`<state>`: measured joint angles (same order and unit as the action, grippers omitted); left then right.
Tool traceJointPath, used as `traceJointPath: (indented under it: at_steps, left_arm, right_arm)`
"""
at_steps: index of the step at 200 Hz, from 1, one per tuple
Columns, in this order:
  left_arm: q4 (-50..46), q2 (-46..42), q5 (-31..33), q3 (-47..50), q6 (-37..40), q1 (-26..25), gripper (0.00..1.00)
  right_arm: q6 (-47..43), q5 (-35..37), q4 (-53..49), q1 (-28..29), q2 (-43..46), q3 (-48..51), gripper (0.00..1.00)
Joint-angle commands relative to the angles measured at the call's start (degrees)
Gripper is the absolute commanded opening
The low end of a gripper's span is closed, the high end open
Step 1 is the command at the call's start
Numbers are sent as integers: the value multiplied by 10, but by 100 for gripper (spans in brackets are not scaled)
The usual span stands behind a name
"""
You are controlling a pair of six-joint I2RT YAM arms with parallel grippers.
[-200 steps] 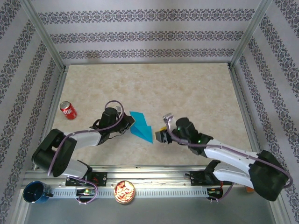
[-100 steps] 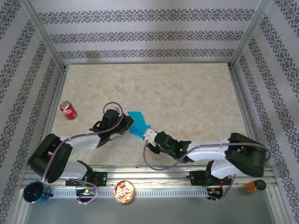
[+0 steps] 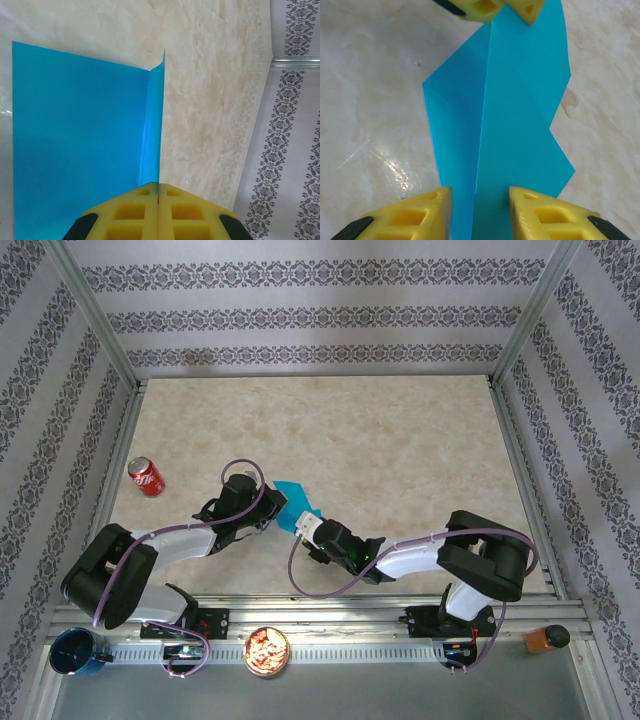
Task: Fold a paper plane with a square sheet of paper (pick it up from the middle)
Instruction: Fourth fold the wing at the center of the table.
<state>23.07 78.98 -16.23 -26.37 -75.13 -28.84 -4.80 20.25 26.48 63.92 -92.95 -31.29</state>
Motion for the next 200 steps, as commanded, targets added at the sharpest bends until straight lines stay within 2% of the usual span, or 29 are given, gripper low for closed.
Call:
traceJointPath:
  at_steps: [1, 99, 129, 152, 160, 175, 200]
  left_arm:
    - [-12, 7, -4, -12, -5, -5, 0]
    - [-14, 11, -2, -11, -8, -6, 1]
    - [-19, 10, 0, -12, -8, -5, 9]
    - [-23, 6, 2, -12, -4, -4, 11]
    - [-27, 5, 5, -12, -2, -4, 15]
    - [-40, 2, 7, -14, 3, -2, 30]
    - [-56, -3, 11, -13, 14, 6, 35]
  right_arm:
    - [11, 36, 17, 3, -17, -16, 32]
    - [31, 17, 29, 2, -25, -11, 19]
    - [39, 8, 27, 0, -29, -11, 15]
    - [46, 5, 27, -2, -30, -11, 10]
    - [48, 3, 27, -2, -30, -11, 10]
    - [49, 2, 27, -4, -27, -9, 7]
    - [48, 3, 29, -6, -21, -6, 7]
